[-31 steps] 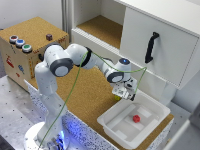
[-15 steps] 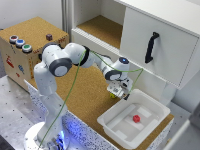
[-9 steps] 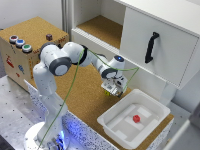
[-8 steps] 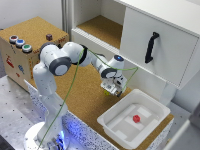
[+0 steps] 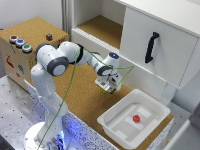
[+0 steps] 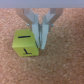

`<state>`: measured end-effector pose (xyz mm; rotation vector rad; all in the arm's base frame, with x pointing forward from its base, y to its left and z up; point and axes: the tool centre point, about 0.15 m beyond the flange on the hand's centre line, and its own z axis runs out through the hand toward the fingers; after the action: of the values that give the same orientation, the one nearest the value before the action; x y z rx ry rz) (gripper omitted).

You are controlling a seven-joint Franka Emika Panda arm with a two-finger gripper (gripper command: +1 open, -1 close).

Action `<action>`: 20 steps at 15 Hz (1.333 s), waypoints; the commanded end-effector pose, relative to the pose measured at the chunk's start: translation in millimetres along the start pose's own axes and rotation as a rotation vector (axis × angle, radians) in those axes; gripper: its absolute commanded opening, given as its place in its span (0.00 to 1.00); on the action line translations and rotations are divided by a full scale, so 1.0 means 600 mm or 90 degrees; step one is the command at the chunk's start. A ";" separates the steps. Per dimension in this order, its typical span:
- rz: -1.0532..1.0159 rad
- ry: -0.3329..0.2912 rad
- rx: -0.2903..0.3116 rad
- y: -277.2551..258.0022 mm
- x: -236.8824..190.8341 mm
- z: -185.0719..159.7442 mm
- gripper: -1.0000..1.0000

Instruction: Push the yellow block towards the left

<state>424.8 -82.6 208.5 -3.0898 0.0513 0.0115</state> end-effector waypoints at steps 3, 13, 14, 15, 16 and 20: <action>0.032 0.014 0.010 -0.094 -0.008 0.000 0.00; 0.045 0.014 0.040 -0.234 0.008 0.003 0.00; 0.046 0.011 0.040 -0.248 0.008 0.002 0.00; 0.046 0.009 0.043 -0.261 0.009 0.004 0.00; 0.046 0.009 0.042 -0.271 0.008 0.005 0.00; 0.031 0.008 0.050 -0.327 0.016 0.010 0.00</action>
<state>434.3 70.1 215.0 -3.0161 0.1227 0.0064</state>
